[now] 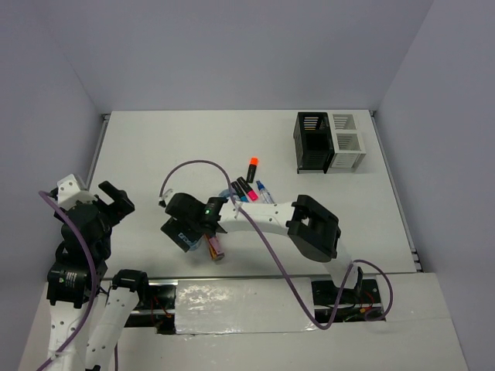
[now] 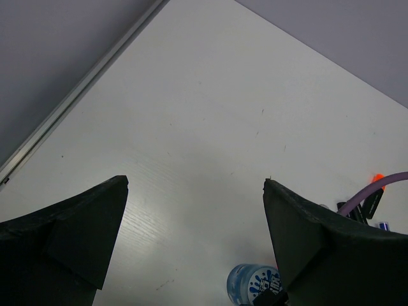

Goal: Sort the stationery into containers
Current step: Pick up the stationery from the center of the board, then place the stationery in the storage box.

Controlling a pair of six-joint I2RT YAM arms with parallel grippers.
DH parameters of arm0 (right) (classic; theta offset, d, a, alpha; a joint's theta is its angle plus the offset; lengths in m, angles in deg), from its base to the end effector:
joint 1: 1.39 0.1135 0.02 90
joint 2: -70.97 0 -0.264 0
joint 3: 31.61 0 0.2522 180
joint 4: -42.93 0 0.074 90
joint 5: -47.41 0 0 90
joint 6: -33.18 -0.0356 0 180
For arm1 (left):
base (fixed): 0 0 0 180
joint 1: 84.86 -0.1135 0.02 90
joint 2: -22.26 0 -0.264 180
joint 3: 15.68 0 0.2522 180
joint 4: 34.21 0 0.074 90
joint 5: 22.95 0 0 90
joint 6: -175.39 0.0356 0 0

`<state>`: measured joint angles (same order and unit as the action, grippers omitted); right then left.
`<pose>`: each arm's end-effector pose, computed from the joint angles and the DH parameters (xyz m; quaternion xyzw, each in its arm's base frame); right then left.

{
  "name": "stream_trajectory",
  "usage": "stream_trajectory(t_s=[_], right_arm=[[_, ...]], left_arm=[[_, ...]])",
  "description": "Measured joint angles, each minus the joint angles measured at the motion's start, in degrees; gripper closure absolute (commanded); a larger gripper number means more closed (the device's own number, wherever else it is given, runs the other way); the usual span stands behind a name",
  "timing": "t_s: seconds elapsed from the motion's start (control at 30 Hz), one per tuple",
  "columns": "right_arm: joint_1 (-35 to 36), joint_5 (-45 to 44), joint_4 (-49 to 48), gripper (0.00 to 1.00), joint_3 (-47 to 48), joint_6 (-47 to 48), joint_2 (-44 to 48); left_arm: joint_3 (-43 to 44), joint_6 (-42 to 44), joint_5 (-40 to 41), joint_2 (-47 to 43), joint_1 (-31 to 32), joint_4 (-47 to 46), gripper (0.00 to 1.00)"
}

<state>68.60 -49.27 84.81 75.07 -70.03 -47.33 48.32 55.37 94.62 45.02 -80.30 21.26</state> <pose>0.1604 0.4282 0.2072 -0.4347 0.8427 0.1662 0.2705 0.0696 0.0110 0.3559 -0.3116 0.7154 0.0023 0.6253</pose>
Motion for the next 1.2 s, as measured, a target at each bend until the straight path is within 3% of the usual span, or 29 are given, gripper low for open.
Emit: stream_trajectory(t_s=[0.07, 0.17, 0.2, 0.43, 0.6, 0.7, 0.83, 1.0, 1.2], right_arm=[[0.09, 0.42, -0.11, 0.23, 0.28, 0.44, -0.74], [0.28, 0.68, -0.37, 0.56, 0.39, 0.83, -1.09], [0.31, 0.96, -0.52, 1.00, 0.39, 1.03, -1.09], [0.37, 0.66, -5.35, 1.00, -2.10, 1.20, 0.31], [-2.27, 2.56, -9.90, 1.00, -10.82, 1.11, 13.44], [-11.08, 2.82, -13.49, 1.00, -14.51, 0.70, 26.73], [-32.46, -4.44, -17.86, 1.00, -12.85, 0.00, 35.95], [-50.56, -12.98, -14.67, 1.00, -6.97, -0.85, 29.79], [-55.41, -13.60, -5.77, 1.00, 0.44, 0.68, 16.28]], left_arm=[[0.00, 0.00, -0.20, 0.00, 0.00, 0.00, 0.01], [0.00, 0.00, -0.42, 0.00, 0.00, 0.00, 0.01], [0.00, 0.02, -0.44, 0.00, 0.00, 0.00, 0.01], [0.00, 0.02, -0.59, 0.00, 0.00, -0.02, 0.01], [0.00, 0.02, -0.63, -0.04, 0.00, -0.02, 0.01], [0.00, 0.02, -0.63, -0.17, 0.00, -0.02, 0.01], [0.00, 0.02, -0.70, -0.44, -0.04, -0.07, 0.01], [0.00, 0.04, -0.90, -0.52, -0.04, -0.22, 0.01], [0.00, 0.11, -1.95, 0.81, -0.22, -0.28, 0.01]])
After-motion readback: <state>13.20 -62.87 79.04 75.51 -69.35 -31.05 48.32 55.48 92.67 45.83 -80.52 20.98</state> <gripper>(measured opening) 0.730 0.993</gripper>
